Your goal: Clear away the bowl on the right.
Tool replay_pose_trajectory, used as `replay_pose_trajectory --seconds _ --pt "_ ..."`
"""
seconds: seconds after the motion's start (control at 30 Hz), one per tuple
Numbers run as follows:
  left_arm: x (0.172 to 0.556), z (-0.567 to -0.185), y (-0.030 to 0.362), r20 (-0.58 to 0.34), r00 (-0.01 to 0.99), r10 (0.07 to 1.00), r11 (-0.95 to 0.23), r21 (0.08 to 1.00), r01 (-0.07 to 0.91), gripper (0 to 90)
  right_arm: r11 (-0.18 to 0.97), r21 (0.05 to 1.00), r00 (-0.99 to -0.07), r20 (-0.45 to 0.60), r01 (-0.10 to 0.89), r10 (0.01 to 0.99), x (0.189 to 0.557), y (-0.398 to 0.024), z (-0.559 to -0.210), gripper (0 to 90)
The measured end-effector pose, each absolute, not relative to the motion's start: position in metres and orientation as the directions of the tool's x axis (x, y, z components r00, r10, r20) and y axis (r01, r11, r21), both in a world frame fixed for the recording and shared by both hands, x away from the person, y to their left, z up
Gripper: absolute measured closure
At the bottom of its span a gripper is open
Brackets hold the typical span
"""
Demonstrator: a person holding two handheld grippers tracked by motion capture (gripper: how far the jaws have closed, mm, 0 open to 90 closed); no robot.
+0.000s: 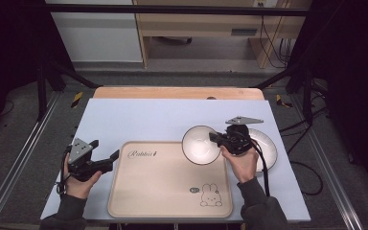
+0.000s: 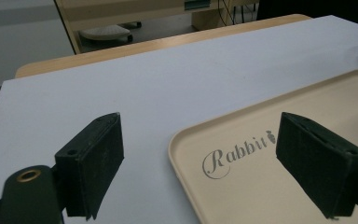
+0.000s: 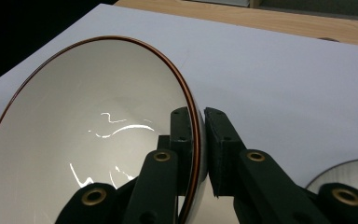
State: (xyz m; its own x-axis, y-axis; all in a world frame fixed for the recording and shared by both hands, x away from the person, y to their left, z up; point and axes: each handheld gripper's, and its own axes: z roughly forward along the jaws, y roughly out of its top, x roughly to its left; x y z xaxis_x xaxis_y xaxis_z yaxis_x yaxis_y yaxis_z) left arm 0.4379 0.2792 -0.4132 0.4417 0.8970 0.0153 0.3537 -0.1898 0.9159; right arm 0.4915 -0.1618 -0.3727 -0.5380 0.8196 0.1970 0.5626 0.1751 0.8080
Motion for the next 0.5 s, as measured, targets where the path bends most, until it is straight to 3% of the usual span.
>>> replay_pose_trajectory --seconds 0.5 --pt "0.438 -0.413 0.280 0.014 0.441 0.897 -0.189 0.916 0.354 14.6 0.245 0.773 -0.579 0.188 0.586 0.793 0.497 -0.130 -0.387 82.1"
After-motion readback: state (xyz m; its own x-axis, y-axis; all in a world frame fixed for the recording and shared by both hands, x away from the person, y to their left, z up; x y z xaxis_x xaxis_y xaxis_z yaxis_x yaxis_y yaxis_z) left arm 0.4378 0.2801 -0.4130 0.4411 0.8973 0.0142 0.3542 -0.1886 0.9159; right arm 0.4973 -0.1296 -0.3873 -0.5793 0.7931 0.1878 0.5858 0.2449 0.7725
